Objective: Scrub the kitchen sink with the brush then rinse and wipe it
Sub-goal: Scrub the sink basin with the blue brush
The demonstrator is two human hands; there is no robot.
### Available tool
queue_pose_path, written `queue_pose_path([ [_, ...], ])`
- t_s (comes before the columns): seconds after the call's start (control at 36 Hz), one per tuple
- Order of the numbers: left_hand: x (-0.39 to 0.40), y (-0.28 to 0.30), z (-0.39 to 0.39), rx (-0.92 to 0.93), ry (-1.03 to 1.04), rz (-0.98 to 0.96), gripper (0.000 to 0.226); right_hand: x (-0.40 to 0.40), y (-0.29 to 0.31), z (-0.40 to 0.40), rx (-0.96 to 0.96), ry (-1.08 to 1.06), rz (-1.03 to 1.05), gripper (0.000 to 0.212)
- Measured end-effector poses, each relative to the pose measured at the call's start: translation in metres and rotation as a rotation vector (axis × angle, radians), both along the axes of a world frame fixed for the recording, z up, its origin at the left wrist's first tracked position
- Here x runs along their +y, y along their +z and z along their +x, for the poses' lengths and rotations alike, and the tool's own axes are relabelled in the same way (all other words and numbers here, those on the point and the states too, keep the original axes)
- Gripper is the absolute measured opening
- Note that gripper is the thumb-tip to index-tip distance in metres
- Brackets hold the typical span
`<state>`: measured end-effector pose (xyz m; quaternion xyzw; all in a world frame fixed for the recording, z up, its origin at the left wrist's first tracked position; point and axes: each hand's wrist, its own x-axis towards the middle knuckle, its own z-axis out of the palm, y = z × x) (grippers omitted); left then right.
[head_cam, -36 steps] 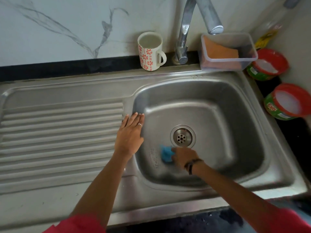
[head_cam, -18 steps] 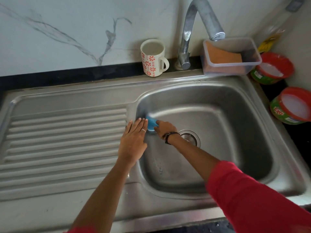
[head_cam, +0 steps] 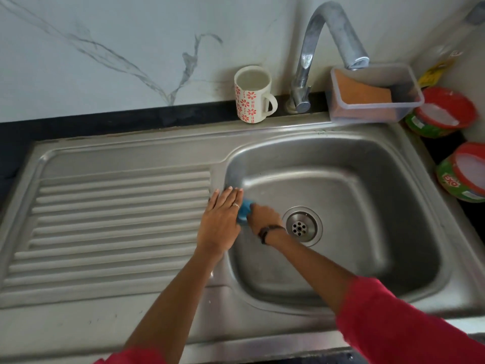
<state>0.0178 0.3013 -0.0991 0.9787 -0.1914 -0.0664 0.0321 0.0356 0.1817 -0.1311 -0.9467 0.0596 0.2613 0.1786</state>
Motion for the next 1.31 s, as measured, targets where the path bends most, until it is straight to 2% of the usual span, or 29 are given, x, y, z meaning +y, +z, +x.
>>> queue_pose_path([
  [0.08,-0.002,-0.001,-0.001,0.005,-0.016,-0.033,0.07,0.0,-0.004,0.022,-0.027,-0.058,0.025,0.033],
  [0.14,-0.001,-0.001,-0.001,-0.009,-0.003,-0.031,0.069,0.0,-0.004,0.013,-0.008,-0.023,0.03,0.034],
  [0.33,0.002,-0.003,0.001,-0.017,-0.02,0.01,0.071,-0.022,0.007,-0.081,0.302,0.181,0.005,0.038],
  [0.39,0.0,-0.002,-0.001,-0.029,-0.034,0.004,0.069,-0.018,0.011,-0.086,0.309,0.2,-0.061,0.036],
  [0.5,0.0,0.0,0.0,-0.03,-0.03,-0.001,0.072,-0.002,0.022,-0.046,0.269,0.171,-0.081,0.037],
  [0.64,-0.003,0.005,-0.001,-0.035,-0.014,-0.047,0.067,-0.006,0.014,0.023,0.335,0.071,0.013,0.036],
  [0.75,-0.002,0.0,-0.001,-0.034,-0.005,-0.081,0.073,-0.013,0.002,0.048,0.121,-0.107,0.027,0.035],
  [0.86,-0.001,-0.002,-0.002,-0.041,-0.015,-0.071,0.075,-0.012,-0.009,0.056,-0.047,-0.128,-0.013,0.031],
  [1.0,0.0,-0.004,0.001,-0.046,-0.014,-0.04,0.075,-0.041,-0.019,0.067,-0.085,-0.222,0.072,0.035],
  [1.11,0.001,-0.004,0.001,-0.005,-0.033,-0.03,0.075,-0.085,-0.027,0.064,-0.098,-0.488,0.132,0.037],
  [1.19,0.001,-0.005,0.002,-0.034,-0.026,0.0,0.07,-0.098,-0.03,0.057,-0.138,-0.618,0.094,0.037],
  [1.25,0.001,-0.006,0.003,-0.05,-0.018,0.005,0.07,-0.086,-0.028,0.049,-0.152,-0.598,0.085,0.038],
  [1.31,0.002,-0.006,0.002,-0.045,-0.028,0.01,0.072,-0.062,-0.027,0.038,-0.144,-0.483,0.092,0.038],
])
